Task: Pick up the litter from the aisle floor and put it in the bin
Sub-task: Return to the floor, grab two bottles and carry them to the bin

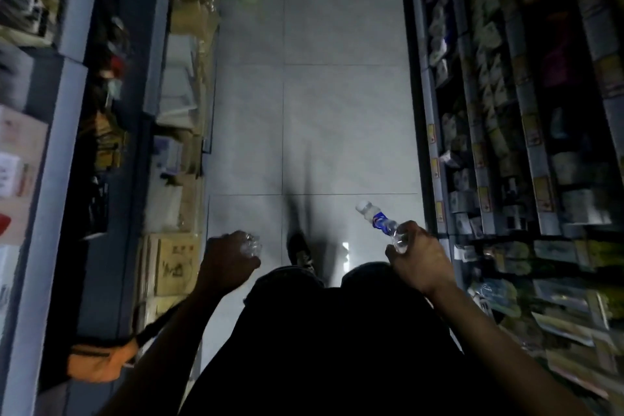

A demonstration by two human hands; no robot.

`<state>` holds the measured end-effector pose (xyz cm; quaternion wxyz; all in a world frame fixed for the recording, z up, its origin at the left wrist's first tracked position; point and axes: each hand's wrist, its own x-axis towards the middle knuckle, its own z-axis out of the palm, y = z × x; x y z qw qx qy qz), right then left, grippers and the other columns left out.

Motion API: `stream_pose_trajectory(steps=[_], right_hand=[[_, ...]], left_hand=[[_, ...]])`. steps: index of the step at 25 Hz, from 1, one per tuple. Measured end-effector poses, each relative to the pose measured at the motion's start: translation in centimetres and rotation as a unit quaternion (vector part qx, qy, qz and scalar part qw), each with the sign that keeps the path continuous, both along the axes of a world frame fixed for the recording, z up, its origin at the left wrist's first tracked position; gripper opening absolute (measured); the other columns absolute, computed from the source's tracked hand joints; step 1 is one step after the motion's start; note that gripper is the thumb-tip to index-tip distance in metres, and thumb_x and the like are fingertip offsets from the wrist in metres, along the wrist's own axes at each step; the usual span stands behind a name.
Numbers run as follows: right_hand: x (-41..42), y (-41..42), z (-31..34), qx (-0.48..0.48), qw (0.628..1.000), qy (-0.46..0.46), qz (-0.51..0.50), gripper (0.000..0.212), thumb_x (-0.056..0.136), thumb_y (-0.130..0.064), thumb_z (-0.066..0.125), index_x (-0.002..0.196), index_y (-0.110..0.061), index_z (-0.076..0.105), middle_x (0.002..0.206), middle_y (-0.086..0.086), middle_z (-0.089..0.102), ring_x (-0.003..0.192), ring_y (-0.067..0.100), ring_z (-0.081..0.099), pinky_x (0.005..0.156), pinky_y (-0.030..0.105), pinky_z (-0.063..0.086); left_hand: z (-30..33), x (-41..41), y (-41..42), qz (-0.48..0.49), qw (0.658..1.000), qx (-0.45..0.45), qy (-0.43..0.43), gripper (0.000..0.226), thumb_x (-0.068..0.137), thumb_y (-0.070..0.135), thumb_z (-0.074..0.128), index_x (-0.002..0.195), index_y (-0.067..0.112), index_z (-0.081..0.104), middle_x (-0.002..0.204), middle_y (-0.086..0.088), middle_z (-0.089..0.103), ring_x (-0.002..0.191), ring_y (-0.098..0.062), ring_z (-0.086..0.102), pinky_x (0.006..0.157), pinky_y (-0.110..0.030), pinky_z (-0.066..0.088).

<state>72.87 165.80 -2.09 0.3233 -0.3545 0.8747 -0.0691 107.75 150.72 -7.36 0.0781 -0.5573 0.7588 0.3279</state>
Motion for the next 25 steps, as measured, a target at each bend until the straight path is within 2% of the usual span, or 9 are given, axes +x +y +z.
stream_pose_trajectory(steps=[3, 8, 11, 13, 15, 19, 23, 25], right_hand=[[-3.5, -3.3, 0.6, 0.023, 0.999, 0.016, -0.032, 0.035, 0.084, -0.037, 0.068, 0.114, -0.025, 0.057, 0.108, 0.007, 0.071, 0.098, 0.034, 0.068, 0.080, 0.037, 0.053], [-10.3, -10.2, 0.0, 0.000, 0.998, 0.028, -0.059, 0.031, 0.086, -0.034, 0.068, 0.112, -0.020, 0.056, 0.108, 0.013, 0.071, 0.099, 0.038, 0.068, 0.079, 0.040, 0.051], [-15.8, -16.6, -1.4, -0.020, 0.997, 0.017, -0.067, 0.032, 0.085, -0.034, 0.069, 0.111, -0.020, 0.056, 0.109, 0.013, 0.070, 0.098, 0.038, 0.068, 0.080, 0.041, 0.052], [-19.7, -21.3, -1.9, -0.016, 0.998, 0.015, -0.059, 0.034, 0.084, -0.034, 0.068, 0.112, -0.020, 0.055, 0.109, 0.013, 0.070, 0.097, 0.038, 0.068, 0.077, 0.040, 0.051], [-23.1, -26.4, -2.0, -0.021, 0.999, 0.011, -0.039, 0.035, 0.084, -0.033, 0.068, 0.113, -0.019, 0.055, 0.107, 0.012, 0.070, 0.096, 0.038, 0.069, 0.075, 0.037, 0.048], [-28.3, -37.0, -1.8, -0.051, 0.998, 0.018, 0.012, 0.033, 0.083, -0.029, 0.070, 0.112, -0.017, 0.059, 0.103, 0.010, 0.072, 0.094, 0.036, 0.069, 0.076, 0.038, 0.053], [-32.6, -48.7, -1.9, -0.087, 0.994, 0.010, 0.062, 0.035, 0.082, -0.035, 0.070, 0.112, -0.021, 0.058, 0.105, 0.003, 0.071, 0.095, 0.031, 0.068, 0.081, 0.043, 0.056], [-34.7, -55.2, -2.1, -0.094, 0.992, 0.016, 0.084, 0.035, 0.083, -0.035, 0.069, 0.113, -0.021, 0.057, 0.107, 0.002, 0.071, 0.097, 0.030, 0.067, 0.082, 0.041, 0.055]], left_hand=[[1.8, -6.3, -8.4, 0.000, 0.999, -0.013, 0.036, 0.050, 0.054, 0.044, 0.070, 0.098, 0.023, 0.080, 0.096, 0.005, 0.078, 0.088, -0.012, 0.074, 0.082, -0.025, 0.056], [3.0, -17.2, -22.0, -0.066, 0.995, -0.067, 0.016, 0.048, 0.057, 0.034, 0.081, 0.102, 0.017, 0.078, 0.091, -0.004, 0.078, 0.085, -0.022, 0.074, 0.078, -0.021, 0.049], [2.3, -22.6, -28.7, -0.123, 0.987, -0.101, 0.004, 0.051, 0.061, 0.042, 0.071, 0.102, 0.011, 0.077, 0.086, -0.008, 0.077, 0.078, -0.027, 0.073, 0.076, -0.028, 0.052], [2.5, -25.4, -32.3, -0.136, 0.986, -0.089, -0.021, 0.053, 0.064, 0.042, 0.069, 0.104, 0.009, 0.076, 0.088, -0.008, 0.077, 0.078, -0.027, 0.072, 0.077, -0.029, 0.052], [3.4, -27.4, -34.6, -0.120, 0.987, -0.100, -0.024, 0.044, 0.065, 0.032, 0.076, 0.100, 0.006, 0.077, 0.082, -0.009, 0.076, 0.073, -0.027, 0.072, 0.073, -0.027, 0.050], [5.1, -30.2, -38.6, -0.099, 0.989, -0.109, -0.006, 0.039, 0.060, 0.032, 0.069, 0.089, 0.007, 0.076, 0.074, -0.008, 0.074, 0.066, -0.028, 0.071, 0.067, -0.030, 0.054], [4.4, -30.7, -43.9, 0.028, 0.997, -0.075, -0.018, 0.046, 0.060, 0.033, 0.076, 0.103, 0.017, 0.078, 0.089, -0.001, 0.078, 0.081, -0.022, 0.073, 0.076, -0.025, 0.048], [3.6, -31.5, -47.5, 0.054, 0.997, -0.051, -0.029, 0.047, 0.059, 0.037, 0.072, 0.101, 0.017, 0.077, 0.087, 0.000, 0.077, 0.079, -0.020, 0.072, 0.074, -0.025, 0.048]])
